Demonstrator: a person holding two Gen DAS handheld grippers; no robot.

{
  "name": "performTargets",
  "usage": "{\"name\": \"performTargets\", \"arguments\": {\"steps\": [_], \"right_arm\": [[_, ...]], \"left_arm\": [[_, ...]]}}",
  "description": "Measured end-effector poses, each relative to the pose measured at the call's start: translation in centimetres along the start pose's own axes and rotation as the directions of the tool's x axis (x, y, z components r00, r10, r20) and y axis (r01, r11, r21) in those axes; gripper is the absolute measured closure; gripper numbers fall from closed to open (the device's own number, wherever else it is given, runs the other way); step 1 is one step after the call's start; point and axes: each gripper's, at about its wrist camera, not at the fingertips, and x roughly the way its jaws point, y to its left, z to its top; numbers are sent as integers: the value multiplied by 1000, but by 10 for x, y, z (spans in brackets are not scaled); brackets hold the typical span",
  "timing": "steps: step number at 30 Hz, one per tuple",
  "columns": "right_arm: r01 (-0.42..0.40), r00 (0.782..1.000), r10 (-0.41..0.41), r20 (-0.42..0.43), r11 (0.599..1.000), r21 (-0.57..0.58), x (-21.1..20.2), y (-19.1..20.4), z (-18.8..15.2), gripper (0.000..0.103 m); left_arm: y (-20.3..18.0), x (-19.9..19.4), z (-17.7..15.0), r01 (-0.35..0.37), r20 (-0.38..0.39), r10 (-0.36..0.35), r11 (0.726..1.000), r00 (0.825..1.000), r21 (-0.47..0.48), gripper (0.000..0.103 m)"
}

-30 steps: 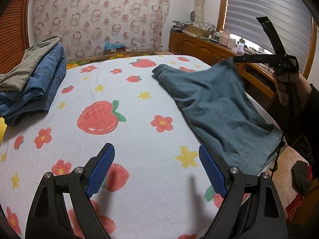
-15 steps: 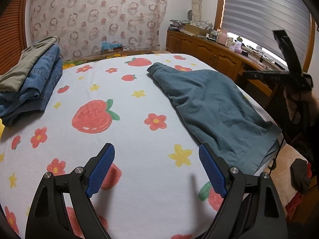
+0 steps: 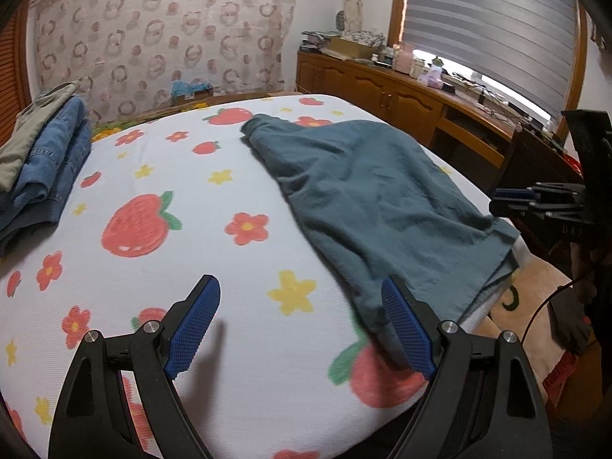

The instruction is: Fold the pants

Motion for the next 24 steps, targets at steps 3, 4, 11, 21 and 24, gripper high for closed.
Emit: {"name": "performTargets", "arguments": {"steps": [3, 4, 11, 21, 24], "right_arm": [[11, 1000, -11, -2, 1000, 10, -7, -3, -7, 74], [6, 1000, -6, -3, 1000, 14, -9, 1, -10, 73], [-11, 1000, 11, -2, 999, 48, -11, 3, -21, 73], [-40, 999, 41, -8, 997, 73, -4, 5, -23, 73], [-37, 999, 37, 1, 998, 46, -9, 11, -24, 84]], "left_arm": [[-9, 0, 0, 18, -7, -18, 1000, 1000, 15, 16], [-11, 0, 0, 24, -11, -24, 1000, 1000, 19, 16], [-25, 5, 0, 46, -36, -44, 997, 998, 54, 16], [-27, 16, -6, 40, -70, -36, 998, 997, 52, 16], [-26, 16, -7, 41, -72, -38, 998, 997, 48, 16]]}}
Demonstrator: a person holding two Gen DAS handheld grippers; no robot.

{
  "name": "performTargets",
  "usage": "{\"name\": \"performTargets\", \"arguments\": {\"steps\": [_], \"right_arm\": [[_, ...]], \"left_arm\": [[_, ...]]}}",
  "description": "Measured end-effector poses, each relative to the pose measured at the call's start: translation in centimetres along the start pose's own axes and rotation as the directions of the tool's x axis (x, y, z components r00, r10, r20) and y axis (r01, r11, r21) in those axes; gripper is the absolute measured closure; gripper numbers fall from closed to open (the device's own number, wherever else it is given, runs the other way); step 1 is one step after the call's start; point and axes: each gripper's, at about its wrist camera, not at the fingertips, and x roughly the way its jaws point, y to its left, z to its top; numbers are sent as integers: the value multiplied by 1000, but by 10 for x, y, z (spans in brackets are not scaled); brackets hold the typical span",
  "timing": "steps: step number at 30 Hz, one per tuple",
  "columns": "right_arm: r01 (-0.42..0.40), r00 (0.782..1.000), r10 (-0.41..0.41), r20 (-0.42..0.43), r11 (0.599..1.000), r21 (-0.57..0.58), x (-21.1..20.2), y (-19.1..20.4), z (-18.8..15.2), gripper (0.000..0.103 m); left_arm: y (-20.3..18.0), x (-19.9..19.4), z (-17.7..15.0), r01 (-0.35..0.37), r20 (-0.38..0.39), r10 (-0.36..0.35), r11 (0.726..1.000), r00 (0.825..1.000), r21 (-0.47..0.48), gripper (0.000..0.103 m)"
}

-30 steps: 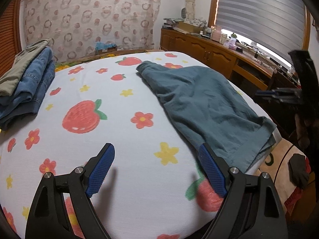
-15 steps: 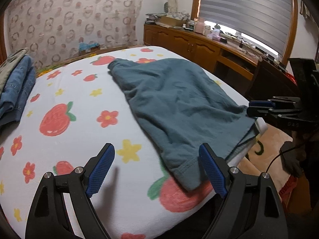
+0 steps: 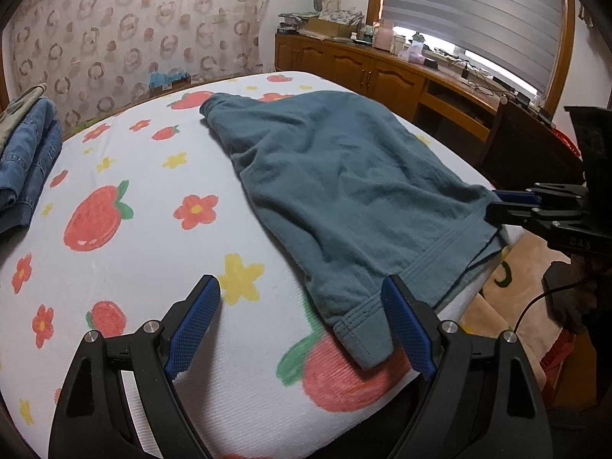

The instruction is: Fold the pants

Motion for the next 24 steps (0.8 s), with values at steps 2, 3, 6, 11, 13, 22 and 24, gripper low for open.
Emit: {"name": "performTargets", "arguments": {"steps": [2, 3, 6, 11, 13, 22, 24], "right_arm": [[-3, 1000, 3, 9, 1000, -6, -4, 1, 0, 88], [-8, 1000, 8, 16, 1000, -6, -8, 0, -1, 90], [-18, 999, 18, 36, 1000, -15, -17, 4, -1, 92], [-20, 999, 21, 34, 999, -30, -23, 10, -9, 92], [0, 1000, 0, 15, 999, -32, -18, 8, -12, 92], [52, 999, -52, 12, 999, -5, -9, 0, -7, 73], [55, 998, -55, 25, 998, 4, -7, -2, 1, 70]], "left_arm": [[0, 0, 0, -1, 0, 1, 1000, 1000, 2, 16], [0, 0, 0, -1, 0, 1, 1000, 1000, 2, 16], [0, -1, 1, -4, 2, 4, 1000, 1000, 4, 16], [-1, -3, 1, -4, 9, 4, 1000, 1000, 7, 16], [-1, -4, 1, -2, 12, 2, 1000, 1000, 9, 16], [-6, -2, -1, 8, 8, -8, 1000, 1000, 29, 16], [-6, 0, -1, 14, 3, -14, 1000, 1000, 15, 16]]}}
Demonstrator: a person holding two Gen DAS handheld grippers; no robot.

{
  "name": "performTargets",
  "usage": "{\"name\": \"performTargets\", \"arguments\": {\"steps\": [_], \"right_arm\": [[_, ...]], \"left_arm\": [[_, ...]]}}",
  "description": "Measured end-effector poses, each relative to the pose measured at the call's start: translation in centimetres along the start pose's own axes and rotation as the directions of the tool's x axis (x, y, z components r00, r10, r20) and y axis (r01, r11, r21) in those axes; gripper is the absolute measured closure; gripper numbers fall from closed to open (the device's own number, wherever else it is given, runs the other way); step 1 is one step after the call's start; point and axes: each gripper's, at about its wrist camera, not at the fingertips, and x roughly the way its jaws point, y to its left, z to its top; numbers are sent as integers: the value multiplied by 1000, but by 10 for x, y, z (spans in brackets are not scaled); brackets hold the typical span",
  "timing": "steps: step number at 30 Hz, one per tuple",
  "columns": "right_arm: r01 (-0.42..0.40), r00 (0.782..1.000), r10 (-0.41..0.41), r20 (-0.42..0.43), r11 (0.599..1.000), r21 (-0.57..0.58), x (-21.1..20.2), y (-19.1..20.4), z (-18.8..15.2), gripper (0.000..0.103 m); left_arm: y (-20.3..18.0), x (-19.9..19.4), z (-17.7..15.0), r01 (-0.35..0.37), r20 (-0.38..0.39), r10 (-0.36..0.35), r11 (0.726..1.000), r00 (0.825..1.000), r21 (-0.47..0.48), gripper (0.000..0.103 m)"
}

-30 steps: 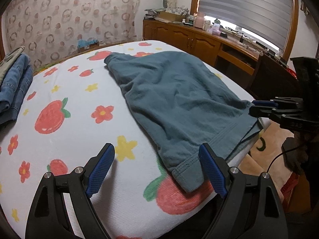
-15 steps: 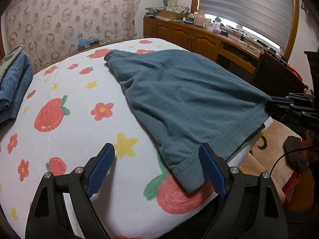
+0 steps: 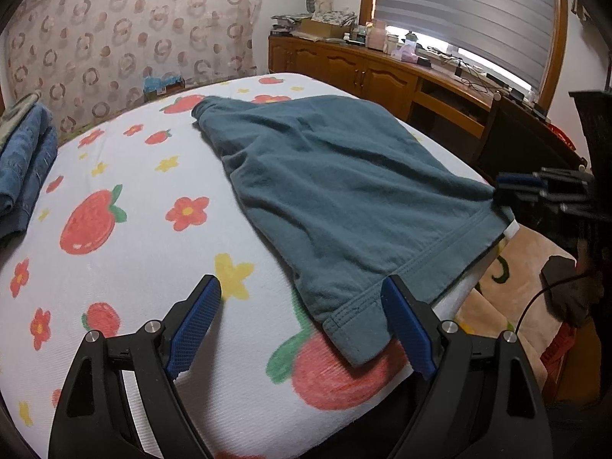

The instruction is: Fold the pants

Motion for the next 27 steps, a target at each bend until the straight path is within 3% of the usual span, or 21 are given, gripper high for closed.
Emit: {"name": "performTargets", "arguments": {"steps": [5, 12, 27], "right_arm": [[31, 1000, -31, 1, 999, 41, 19, -7, 13, 64], [28, 999, -26, -35, 998, 56, 32, -3, 3, 64], [5, 998, -3, -58, 1000, 26, 17, 4, -11, 64]], "left_arm": [[1, 0, -3, 10, 10, -10, 1000, 1000, -15, 17], [1, -5, -5, 59, 22, -59, 998, 998, -17, 40], [-3, -4, -5, 77, 20, -76, 997, 997, -19, 41]]}}
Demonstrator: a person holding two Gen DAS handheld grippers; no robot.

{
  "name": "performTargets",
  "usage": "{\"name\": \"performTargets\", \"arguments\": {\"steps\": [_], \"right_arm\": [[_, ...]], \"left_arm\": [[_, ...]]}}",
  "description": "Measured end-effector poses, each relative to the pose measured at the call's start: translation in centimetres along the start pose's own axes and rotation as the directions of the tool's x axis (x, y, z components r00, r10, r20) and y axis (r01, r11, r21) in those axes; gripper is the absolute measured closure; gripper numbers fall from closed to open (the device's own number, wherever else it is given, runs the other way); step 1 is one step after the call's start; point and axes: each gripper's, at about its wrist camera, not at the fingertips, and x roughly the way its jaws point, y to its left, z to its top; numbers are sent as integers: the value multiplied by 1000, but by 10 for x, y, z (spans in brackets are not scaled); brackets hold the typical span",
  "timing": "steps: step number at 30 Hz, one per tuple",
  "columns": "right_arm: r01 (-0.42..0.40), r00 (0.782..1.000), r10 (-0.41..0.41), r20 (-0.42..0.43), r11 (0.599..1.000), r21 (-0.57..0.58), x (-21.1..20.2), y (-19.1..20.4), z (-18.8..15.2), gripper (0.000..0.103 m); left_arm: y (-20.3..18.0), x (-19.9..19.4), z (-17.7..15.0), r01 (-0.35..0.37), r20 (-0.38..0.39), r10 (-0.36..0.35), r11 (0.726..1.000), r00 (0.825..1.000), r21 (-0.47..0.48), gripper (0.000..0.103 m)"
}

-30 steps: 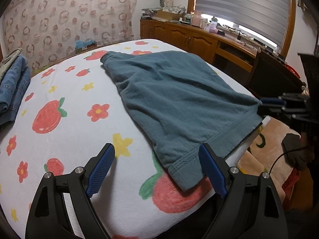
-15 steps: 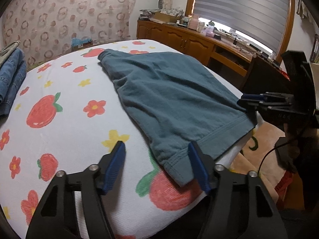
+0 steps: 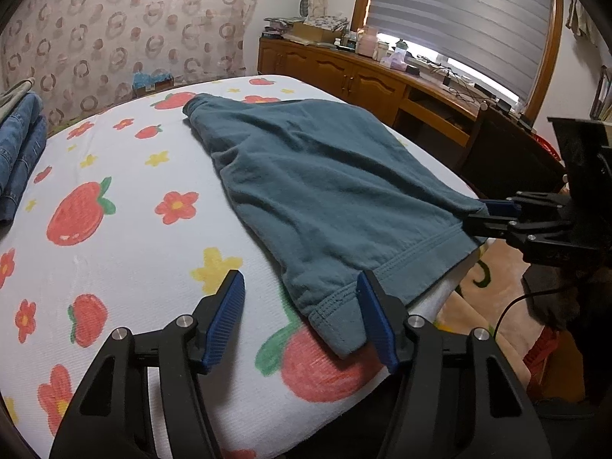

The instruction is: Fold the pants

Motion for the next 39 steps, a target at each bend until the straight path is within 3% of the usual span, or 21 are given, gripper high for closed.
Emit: {"name": "performTargets", "arguments": {"steps": [8, 12, 14, 16, 19, 21, 35, 37, 39], "right_arm": [[-60, 998, 59, 18, 997, 41, 1, -1, -4, 64], [-93, 995, 93, 26, 995, 35, 1, 4, -6, 83], [-98, 995, 97, 34, 995, 33, 1, 5, -6, 85], [-94, 995, 93, 44, 995, 28, 1, 7, -7, 86], [-99, 993, 97, 61, 995, 33, -1, 6, -8, 86], [-106, 992, 103, 77, 994, 34, -4, 6, -9, 86], [-115, 986, 110, 128, 993, 30, -8, 10, -7, 87], [-119, 984, 115, 134, 993, 24, -9, 11, -5, 87], [-120, 983, 116, 141, 993, 18, -9, 12, -2, 87]], "left_arm": [[1, 1, 0, -2, -2, 2, 1000, 1000, 6, 41], [2, 0, 1, -1, -4, 1, 1000, 1000, 7, 41], [2, -1, 1, 8, -8, -8, 1000, 1000, 5, 41], [0, -3, 0, 21, -7, -21, 1000, 1000, 7, 43], [-2, -3, -2, 36, -14, -36, 999, 999, 5, 57], [-4, -3, -2, 40, -16, -40, 999, 999, 7, 60], [-12, -4, -6, 20, -23, -19, 999, 1000, 44, 60], [-12, -4, -6, 55, -20, -54, 998, 998, 42, 78], [-12, -7, -5, 58, -7, -58, 997, 998, 41, 85]]}}
